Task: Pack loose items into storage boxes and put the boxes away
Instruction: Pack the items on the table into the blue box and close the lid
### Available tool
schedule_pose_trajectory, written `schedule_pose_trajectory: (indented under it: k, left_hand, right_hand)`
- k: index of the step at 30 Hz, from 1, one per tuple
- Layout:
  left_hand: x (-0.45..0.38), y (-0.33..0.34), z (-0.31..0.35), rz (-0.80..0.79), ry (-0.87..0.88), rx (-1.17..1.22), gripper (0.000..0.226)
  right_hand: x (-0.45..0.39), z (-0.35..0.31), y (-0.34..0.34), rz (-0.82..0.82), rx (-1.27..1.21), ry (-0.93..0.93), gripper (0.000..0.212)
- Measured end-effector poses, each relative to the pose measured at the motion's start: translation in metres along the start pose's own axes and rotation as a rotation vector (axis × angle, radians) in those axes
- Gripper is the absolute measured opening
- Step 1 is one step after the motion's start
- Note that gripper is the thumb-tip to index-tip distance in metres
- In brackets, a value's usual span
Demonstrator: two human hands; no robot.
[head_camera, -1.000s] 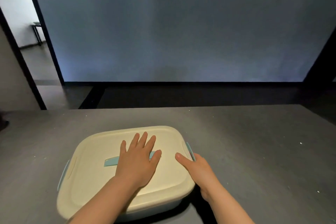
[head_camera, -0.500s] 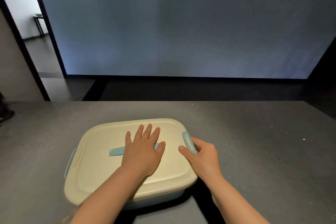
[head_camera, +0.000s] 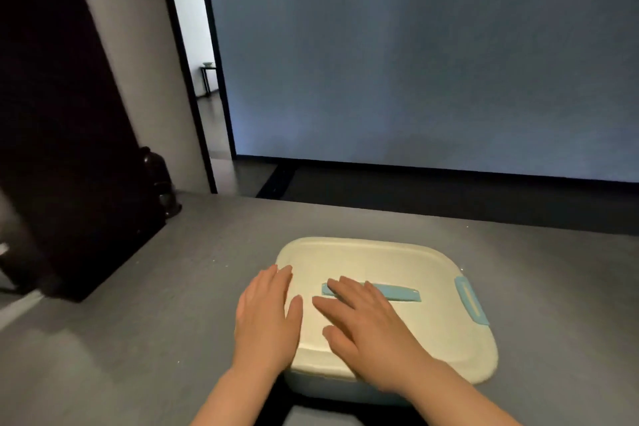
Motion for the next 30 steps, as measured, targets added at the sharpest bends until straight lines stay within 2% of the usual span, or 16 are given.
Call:
schedule_pose_trajectory:
  k: [2, 4, 9, 13, 17, 21, 27, 30]
  left_hand:
    - [0.004, -0.001, -0.029, -0.079, -0.244, 0.231, 0.051]
    - [0.009, 0.007, -0.038, -0.158, -0.443, 0.505, 0.040]
    - [0.012, 0.014, -0.049, -0.096, -0.606, 0.709, 0.038]
    - [0.010, 0.005, -0.046, 0.040, -0.564, 0.675, 0.038]
    - [0.007, 0.001, -0.040, 0.105, -0.473, 0.602, 0.040]
    - [0.003, -0.004, -0.032, 0.109, -0.328, 0.443, 0.036]
    - [0.004, -0.008, -0.023, 0.105, -0.261, 0.326, 0.040]
    - [0.004, -0.011, -0.021, 0.083, -0.259, 0.290, 0.045]
  right_hand:
    - [-0.013, -0.007, 0.009, -0.043, 0.018, 0.008, 0.052]
    - [-0.023, -0.006, 0.015, -0.068, 0.044, 0.048, 0.055]
    - [-0.034, 0.005, 0.019, -0.083, 0.084, 0.143, 0.085]
    - [-0.035, 0.005, 0.022, -0.087, 0.087, 0.145, 0.085]
    - [-0.035, 0.005, 0.021, -0.070, 0.091, 0.144, 0.086]
    - [-0.035, 0.006, 0.023, -0.068, 0.092, 0.145, 0.085]
    - [-0.035, 0.009, 0.028, -0.077, 0.106, 0.141, 0.064]
    - [-0.035, 0.006, 0.023, -0.049, 0.078, 0.131, 0.063]
Point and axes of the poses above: each hand's wrist, its own x-axis away from the middle knuckle, its own y-axis out of the palm, z = x × y, the point moved 8 cm from there along -x, towards the middle knuckle, and after that the axes turned 8 degrees about z, right-handed, at the moved point
